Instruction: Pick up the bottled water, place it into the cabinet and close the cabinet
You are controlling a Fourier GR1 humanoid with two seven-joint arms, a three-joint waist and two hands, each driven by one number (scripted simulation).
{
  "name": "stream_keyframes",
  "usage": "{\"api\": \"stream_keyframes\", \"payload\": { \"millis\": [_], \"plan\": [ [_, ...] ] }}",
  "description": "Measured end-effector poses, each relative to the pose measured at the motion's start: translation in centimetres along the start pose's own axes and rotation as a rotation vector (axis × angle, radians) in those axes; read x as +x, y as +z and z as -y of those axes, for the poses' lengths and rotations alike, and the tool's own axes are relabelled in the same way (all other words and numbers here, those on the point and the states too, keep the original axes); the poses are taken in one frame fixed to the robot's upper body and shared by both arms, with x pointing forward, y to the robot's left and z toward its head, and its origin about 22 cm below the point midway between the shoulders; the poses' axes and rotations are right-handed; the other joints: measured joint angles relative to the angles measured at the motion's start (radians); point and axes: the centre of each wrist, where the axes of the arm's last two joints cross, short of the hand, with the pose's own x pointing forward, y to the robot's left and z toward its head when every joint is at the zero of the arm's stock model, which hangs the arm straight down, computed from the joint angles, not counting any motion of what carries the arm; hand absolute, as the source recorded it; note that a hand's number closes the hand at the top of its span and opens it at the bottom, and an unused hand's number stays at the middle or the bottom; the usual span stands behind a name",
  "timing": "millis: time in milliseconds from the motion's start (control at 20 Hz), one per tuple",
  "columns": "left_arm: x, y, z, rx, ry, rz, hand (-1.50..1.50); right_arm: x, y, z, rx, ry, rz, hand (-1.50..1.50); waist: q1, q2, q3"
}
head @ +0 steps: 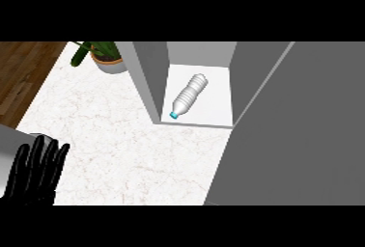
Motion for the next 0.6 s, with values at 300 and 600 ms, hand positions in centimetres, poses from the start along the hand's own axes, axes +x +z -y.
{"api": "stream_keyframes", "payload": {
  "millis": [300, 600],
  "plan": [
    [0.39, 0.06, -0.47, -0.015, 0.006, 0.004, -1.50, 0.06, -0.08, 0.20, 0.014, 0.011, 0.004, 1.50, 0.017, 0.006, -0.001],
    [0.61, 0.14, -0.97, -0.030, 0.010, 0.009, -1.50, -0.19, -0.14, 0.26, 0.012, -0.040, 0.014, 1.50, 0.035, 0.017, -0.001]
  ]
}}
